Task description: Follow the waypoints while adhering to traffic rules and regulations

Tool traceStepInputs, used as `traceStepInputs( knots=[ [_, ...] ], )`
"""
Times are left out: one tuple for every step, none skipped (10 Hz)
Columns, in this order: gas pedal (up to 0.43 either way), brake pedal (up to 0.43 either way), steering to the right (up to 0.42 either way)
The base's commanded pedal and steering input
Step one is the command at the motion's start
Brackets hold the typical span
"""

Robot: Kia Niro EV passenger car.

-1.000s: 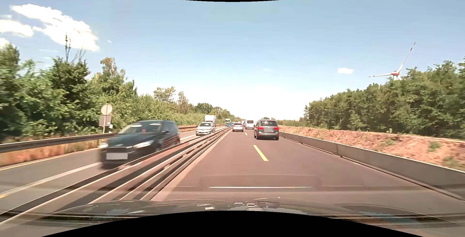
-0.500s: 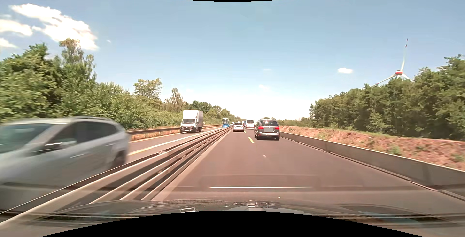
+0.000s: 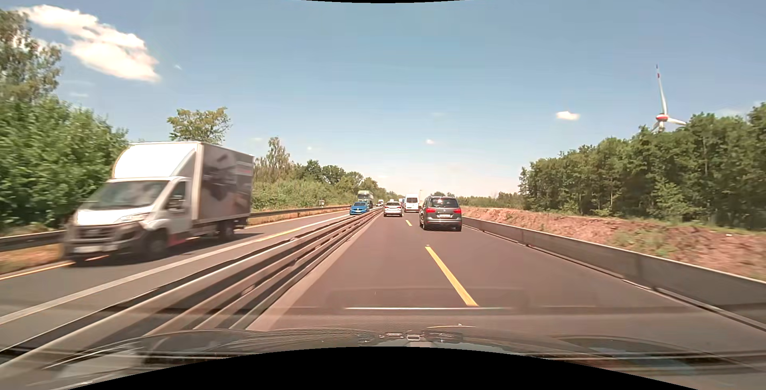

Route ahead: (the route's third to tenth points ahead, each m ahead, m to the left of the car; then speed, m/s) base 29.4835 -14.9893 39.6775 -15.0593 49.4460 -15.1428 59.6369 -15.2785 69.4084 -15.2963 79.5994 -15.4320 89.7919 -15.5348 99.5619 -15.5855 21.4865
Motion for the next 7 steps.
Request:
traceStepInputs(
  knots=[
    [0.098,0.0,0.002],
    [0.098,0.0,0.002],
    [0.098,0.0,0.002],
    [0.098,0.0,0.002],
    [0.098,0.0,0.002],
    [0.098,0.0,0.001],
    [0.098,0.0,0.001]
  ],
)
